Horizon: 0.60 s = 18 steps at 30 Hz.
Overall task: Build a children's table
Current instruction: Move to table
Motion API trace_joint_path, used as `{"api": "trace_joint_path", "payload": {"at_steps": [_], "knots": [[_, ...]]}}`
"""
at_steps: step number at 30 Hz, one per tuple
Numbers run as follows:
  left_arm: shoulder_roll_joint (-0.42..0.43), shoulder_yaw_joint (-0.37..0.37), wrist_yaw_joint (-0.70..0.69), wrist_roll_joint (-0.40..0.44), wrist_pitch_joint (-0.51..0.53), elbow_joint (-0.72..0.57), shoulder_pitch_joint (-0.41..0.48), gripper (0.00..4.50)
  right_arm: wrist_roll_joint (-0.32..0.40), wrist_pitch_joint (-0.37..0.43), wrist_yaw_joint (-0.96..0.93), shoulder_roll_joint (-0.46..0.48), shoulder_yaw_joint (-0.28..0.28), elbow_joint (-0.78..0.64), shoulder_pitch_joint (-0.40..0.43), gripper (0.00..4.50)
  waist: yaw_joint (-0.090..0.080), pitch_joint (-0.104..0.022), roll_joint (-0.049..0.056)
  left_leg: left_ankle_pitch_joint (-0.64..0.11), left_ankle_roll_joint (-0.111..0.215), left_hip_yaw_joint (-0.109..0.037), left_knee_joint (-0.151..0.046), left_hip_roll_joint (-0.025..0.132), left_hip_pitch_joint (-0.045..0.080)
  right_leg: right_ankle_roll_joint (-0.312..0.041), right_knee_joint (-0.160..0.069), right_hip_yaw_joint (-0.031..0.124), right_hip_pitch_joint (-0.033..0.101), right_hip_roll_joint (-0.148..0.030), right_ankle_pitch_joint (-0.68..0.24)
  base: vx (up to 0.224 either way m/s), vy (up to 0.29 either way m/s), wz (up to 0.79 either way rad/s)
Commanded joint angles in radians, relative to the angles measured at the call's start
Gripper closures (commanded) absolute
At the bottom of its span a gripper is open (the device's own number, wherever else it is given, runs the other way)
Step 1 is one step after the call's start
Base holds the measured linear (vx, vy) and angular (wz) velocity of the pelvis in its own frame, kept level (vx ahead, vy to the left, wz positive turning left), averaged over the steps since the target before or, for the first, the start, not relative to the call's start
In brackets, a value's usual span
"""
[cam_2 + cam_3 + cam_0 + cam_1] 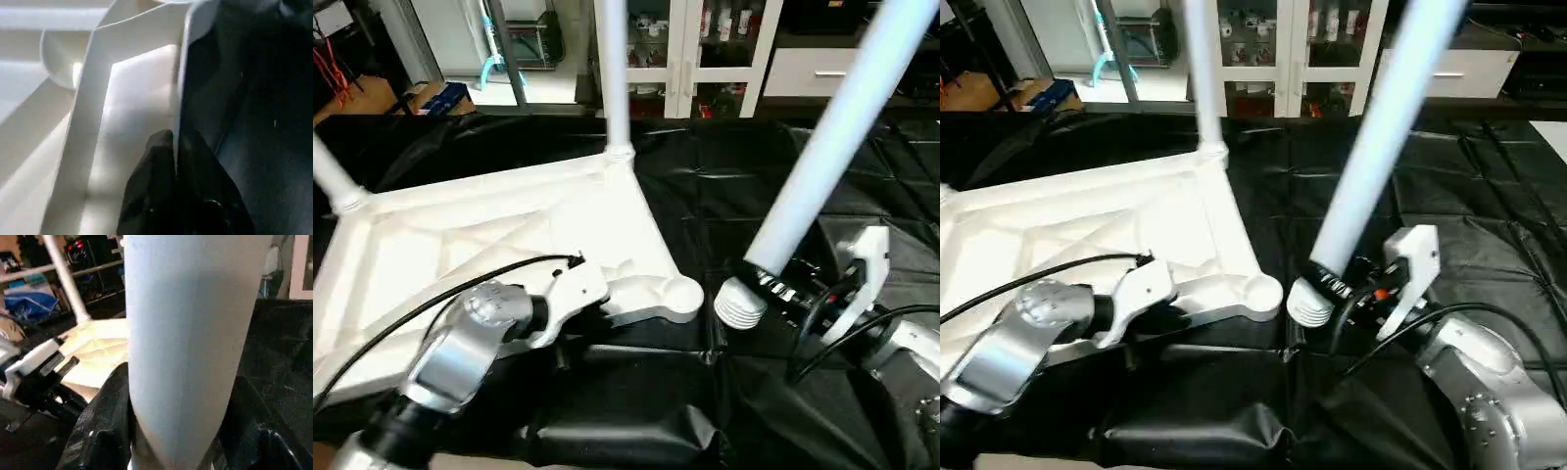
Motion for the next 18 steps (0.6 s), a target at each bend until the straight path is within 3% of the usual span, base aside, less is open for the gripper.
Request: {"api": "trace_joint_path", "payload": {"at_steps": [1,4,6,7,12,18], "knots": [[0.017,0.019,-0.001,0.010,-0.045,0.007,0.012,4.47,0.042,0.020,-0.007,0.005,-0.028,-0.010,-0.013,2.65,0.011,-0.054,-0.022,0.049,0.198,-0.005,-0.054,0.026,0.014,-0.301,-0.042,-0.004,0.043,0.003,0.126,0.000,0.000,0.00],[0.043,0.023,-0.015,-0.012,-0.180,0.021,0.019,4.47,0.060,0.027,-0.007,-0.003,-0.058,0.001,-0.015,2.65,0.013,-0.053,-0.019,0.014,0.170,-0.005,-0.058,0.029,0.018,-0.294,-0.044,-0.003,0.041,0.004,0.082,0.000,0.000,0.00],[0.045,0.026,-0.015,-0.030,-0.202,0.034,0.014,4.47,0.058,0.030,-0.005,-0.008,-0.062,0.000,-0.012,2.65,0.015,-0.053,-0.023,0.003,0.155,-0.003,-0.058,0.030,0.021,-0.290,-0.043,-0.002,0.038,0.006,0.087,0.000,0.000,0.00],[0.045,0.026,-0.015,-0.030,-0.202,0.034,0.014,4.20,0.058,0.030,-0.005,-0.008,-0.062,0.000,-0.012,2.65,0.017,-0.052,-0.022,0.000,0.150,-0.004,-0.058,0.029,0.021,-0.291,-0.042,-0.002,0.038,0.006,0.084,0.000,0.000,0.00],[0.001,0.048,0.013,-0.068,-0.271,0.035,0.003,3.79,0.065,0.041,-0.017,-0.014,-0.064,-0.014,0.000,2.65,0.029,-0.051,-0.030,-0.008,0.136,0.000,-0.057,0.029,0.021,-0.295,-0.039,0.002,0.038,0.004,0.095,0.000,0.000,0.00],[-0.039,0.024,0.037,-0.078,-0.350,0.073,-0.001,3.39,0.050,0.036,-0.022,-0.011,-0.044,-0.018,-0.002,2.65,0.036,-0.045,-0.038,-0.049,0.119,0.000,-0.059,0.030,0.017,-0.271,-0.042,0.005,0.036,0.002,0.031,0.000,0.000,0.00]]}}
